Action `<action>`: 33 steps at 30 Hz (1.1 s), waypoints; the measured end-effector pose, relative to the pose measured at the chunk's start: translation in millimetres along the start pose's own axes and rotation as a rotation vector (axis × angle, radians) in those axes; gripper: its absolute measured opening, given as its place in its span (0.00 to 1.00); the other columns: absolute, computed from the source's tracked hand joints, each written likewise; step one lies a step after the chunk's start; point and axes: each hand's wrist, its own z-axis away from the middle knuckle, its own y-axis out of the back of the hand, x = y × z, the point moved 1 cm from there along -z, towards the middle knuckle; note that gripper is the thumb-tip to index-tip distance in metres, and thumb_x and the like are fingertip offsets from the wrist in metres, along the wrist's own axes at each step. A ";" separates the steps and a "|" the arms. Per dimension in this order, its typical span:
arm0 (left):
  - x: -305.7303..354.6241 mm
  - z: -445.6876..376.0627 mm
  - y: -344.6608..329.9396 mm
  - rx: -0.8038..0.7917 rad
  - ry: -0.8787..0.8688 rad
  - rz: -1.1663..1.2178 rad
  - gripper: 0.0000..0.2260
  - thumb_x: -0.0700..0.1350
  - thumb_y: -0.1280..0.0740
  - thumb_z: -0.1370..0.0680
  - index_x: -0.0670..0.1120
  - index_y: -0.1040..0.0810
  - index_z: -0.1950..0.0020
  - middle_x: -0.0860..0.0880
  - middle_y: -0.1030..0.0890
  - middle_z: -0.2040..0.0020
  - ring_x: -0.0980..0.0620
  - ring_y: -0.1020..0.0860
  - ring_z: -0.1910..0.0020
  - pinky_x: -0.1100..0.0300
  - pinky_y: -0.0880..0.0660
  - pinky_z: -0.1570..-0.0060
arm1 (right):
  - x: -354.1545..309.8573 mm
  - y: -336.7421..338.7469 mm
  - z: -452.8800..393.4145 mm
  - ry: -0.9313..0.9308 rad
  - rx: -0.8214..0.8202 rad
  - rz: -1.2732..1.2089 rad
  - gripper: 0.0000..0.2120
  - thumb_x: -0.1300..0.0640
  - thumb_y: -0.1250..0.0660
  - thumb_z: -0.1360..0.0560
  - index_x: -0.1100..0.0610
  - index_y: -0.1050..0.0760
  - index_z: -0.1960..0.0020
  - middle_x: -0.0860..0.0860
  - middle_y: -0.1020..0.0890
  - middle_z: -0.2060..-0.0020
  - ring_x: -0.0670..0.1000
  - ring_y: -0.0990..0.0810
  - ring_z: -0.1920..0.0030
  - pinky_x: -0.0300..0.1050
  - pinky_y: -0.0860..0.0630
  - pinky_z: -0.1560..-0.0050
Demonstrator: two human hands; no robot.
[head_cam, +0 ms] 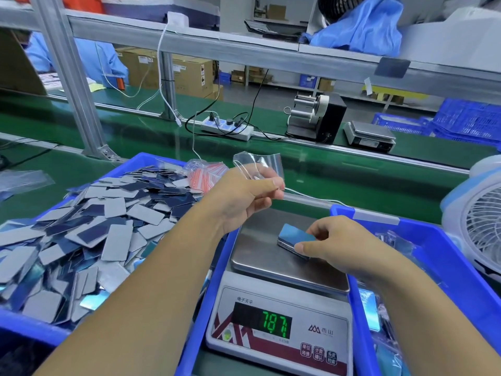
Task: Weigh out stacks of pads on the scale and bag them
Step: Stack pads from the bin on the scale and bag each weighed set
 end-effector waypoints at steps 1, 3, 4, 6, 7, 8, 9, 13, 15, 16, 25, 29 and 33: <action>-0.3 0.6 -0.3 -0.007 0.001 -0.021 0.08 0.34 0.30 0.23 0.45 0.24 0.57 0.47 0.17 0.64 0.55 0.18 0.66 0.68 0.24 0.71 | -0.4 0.1 -0.5 -0.007 -0.008 -0.005 0.12 0.44 0.24 0.32 0.51 0.19 0.59 0.45 0.18 0.68 0.46 0.23 0.67 0.43 0.28 0.64; -1.0 1.4 -1.4 -0.025 0.011 -0.087 0.07 0.35 0.28 0.24 0.45 0.23 0.54 0.48 0.16 0.63 0.55 0.17 0.65 0.68 0.24 0.71 | -0.1 0.1 -1.0 -0.011 -0.017 -0.017 0.11 0.45 0.24 0.32 0.51 0.20 0.58 0.46 0.17 0.66 0.46 0.22 0.65 0.43 0.28 0.63; -1.8 1.6 -1.8 -0.033 0.016 -0.126 0.06 0.36 0.28 0.24 0.46 0.21 0.53 0.49 0.16 0.63 0.55 0.17 0.65 0.68 0.25 0.71 | 0.1 -0.4 -0.9 -0.007 -0.021 -0.028 0.11 0.46 0.24 0.32 0.51 0.21 0.57 0.46 0.17 0.66 0.46 0.22 0.66 0.42 0.28 0.64; -3.7 0.6 -1.9 -0.041 0.020 -0.193 0.05 0.37 0.28 0.24 0.47 0.18 0.54 0.50 0.16 0.63 0.56 0.18 0.66 0.68 0.25 0.71 | 0.4 -2.3 -0.1 0.019 -0.027 -0.049 0.12 0.47 0.23 0.33 0.50 0.23 0.57 0.44 0.18 0.67 0.43 0.23 0.68 0.40 0.28 0.67; -4.9 -0.5 -1.4 -0.036 0.019 -0.223 0.05 0.37 0.28 0.24 0.47 0.17 0.54 0.50 0.17 0.64 0.57 0.19 0.67 0.67 0.25 0.71 | 0.5 -3.3 0.1 0.041 -0.022 -0.045 0.13 0.47 0.22 0.34 0.50 0.24 0.58 0.42 0.19 0.69 0.41 0.24 0.71 0.39 0.29 0.68; -5.7 -1.6 -0.5 -0.027 0.014 -0.255 0.04 0.38 0.28 0.23 0.46 0.17 0.55 0.50 0.17 0.65 0.57 0.20 0.68 0.67 0.26 0.71 | 0.7 -3.9 0.1 0.063 -0.012 -0.038 0.13 0.48 0.22 0.34 0.49 0.25 0.58 0.41 0.20 0.70 0.39 0.25 0.72 0.39 0.29 0.68; -6.6 -2.5 0.3 -0.015 0.007 -0.288 0.03 0.38 0.28 0.23 0.45 0.17 0.56 0.50 0.18 0.66 0.58 0.21 0.70 0.67 0.26 0.71 | 0.8 -4.3 0.0 0.080 -0.002 -0.035 0.14 0.48 0.21 0.35 0.49 0.25 0.59 0.40 0.20 0.70 0.39 0.26 0.73 0.39 0.29 0.68; -8.8 -5.1 2.7 0.016 -0.017 -0.381 0.06 0.39 0.29 0.22 0.45 0.20 0.59 0.52 0.21 0.69 0.59 0.27 0.73 0.68 0.29 0.73 | 1.2 -4.8 -0.7 0.101 0.002 -0.086 0.14 0.50 0.20 0.36 0.48 0.25 0.59 0.42 0.20 0.69 0.39 0.26 0.73 0.38 0.28 0.68; -7.8 -5.1 2.5 0.019 -0.022 -0.380 0.08 0.41 0.29 0.22 0.45 0.20 0.61 0.53 0.22 0.70 0.59 0.30 0.75 0.69 0.31 0.75 | 1.3 -4.8 -0.9 0.090 0.000 -0.134 0.14 0.53 0.20 0.36 0.48 0.23 0.57 0.42 0.21 0.68 0.38 0.26 0.72 0.38 0.27 0.66; -7.5 -5.2 2.5 0.016 -0.020 -0.370 0.10 0.41 0.29 0.21 0.46 0.20 0.63 0.53 0.23 0.71 0.59 0.31 0.76 0.70 0.33 0.76 | 0.9 -4.6 -1.0 0.079 -0.010 -0.151 0.14 0.53 0.19 0.36 0.47 0.22 0.55 0.42 0.20 0.67 0.38 0.25 0.71 0.38 0.26 0.64; -7.7 -1.4 -4.9 0.083 0.018 -0.504 0.16 0.54 0.29 0.22 0.44 0.22 0.63 0.54 0.27 0.74 0.57 0.33 0.75 0.68 0.35 0.76 | -6.7 -7.8 8.3 0.131 -0.073 -0.083 0.08 0.58 0.24 0.32 0.49 0.22 0.58 0.44 0.16 0.67 0.44 0.20 0.71 0.39 0.26 0.69; -10.0 2.3 -7.2 -0.002 0.006 -0.545 0.07 0.44 0.29 0.21 0.43 0.21 0.58 0.52 0.24 0.71 0.58 0.29 0.74 0.68 0.32 0.75 | -4.1 -9.8 1.0 0.179 0.112 0.035 0.11 0.55 0.24 0.34 0.45 0.24 0.59 0.40 0.19 0.65 0.37 0.23 0.66 0.31 0.31 0.66; -11.3 3.2 -9.3 -0.024 -0.021 -0.527 0.05 0.39 0.30 0.21 0.38 0.21 0.48 0.52 0.22 0.69 0.58 0.27 0.72 0.66 0.31 0.73 | 0.2 -12.3 -3.6 0.186 0.136 0.077 0.12 0.55 0.25 0.33 0.43 0.27 0.59 0.37 0.21 0.62 0.36 0.25 0.61 0.32 0.33 0.66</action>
